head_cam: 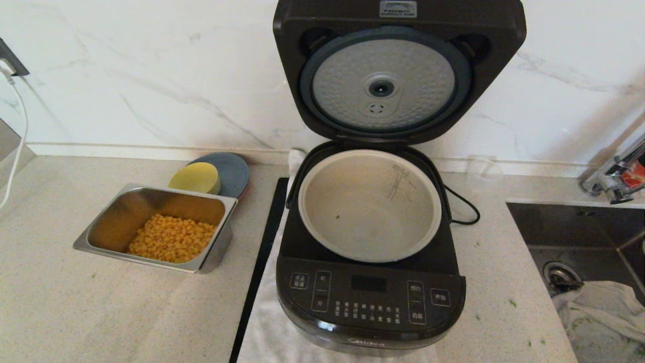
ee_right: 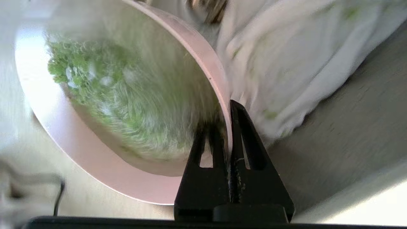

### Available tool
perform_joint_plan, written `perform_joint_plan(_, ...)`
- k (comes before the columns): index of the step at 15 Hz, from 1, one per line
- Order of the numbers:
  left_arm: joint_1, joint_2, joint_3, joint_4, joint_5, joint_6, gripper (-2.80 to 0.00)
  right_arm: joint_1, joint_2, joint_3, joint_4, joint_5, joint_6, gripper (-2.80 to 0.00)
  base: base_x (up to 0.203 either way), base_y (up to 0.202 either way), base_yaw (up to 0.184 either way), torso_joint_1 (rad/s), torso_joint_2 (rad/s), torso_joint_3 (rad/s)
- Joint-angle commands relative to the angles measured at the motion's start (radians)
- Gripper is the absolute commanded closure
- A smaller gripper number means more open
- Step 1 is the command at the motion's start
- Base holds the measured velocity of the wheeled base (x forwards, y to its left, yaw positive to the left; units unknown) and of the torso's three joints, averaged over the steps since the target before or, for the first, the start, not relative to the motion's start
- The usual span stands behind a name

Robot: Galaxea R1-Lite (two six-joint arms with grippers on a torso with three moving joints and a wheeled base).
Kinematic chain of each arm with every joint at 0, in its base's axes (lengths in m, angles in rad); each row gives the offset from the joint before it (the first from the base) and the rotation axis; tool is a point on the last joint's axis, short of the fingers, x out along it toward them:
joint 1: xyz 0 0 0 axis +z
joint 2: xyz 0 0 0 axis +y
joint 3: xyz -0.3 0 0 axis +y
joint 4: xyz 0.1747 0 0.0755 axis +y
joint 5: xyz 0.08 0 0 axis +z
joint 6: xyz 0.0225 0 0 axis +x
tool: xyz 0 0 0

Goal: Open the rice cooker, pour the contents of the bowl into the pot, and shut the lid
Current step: Fill a bowl with water from the tap, then pour the water from the bowl into the rice cooker

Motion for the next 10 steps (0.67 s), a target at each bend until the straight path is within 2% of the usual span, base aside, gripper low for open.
perform_joint_plan(1,0.000,-0.001,0.000,0.001,0.000,0.000,0.00,0.052,-0.123,0.079,0.016,0.007,-0.018,0.00,0.000,0.000,0.000,0.000,0.00,0.000)
perform_joint_plan(6,0.000,-0.001,0.000,0.001,0.000,0.000,0.00,0.244,-0.322,0.223,0.070,-0.002,-0.029,0.00,0.000,0.000,0.000,0.000,0.00,0.000)
perform_joint_plan(10,0.000,-0.001,0.000,0.001,0.000,0.000,0.00,0.463,-0.483,0.275,0.150,-0.064,-0.015,0.00,0.000,0.000,0.000,0.000,0.00,0.000)
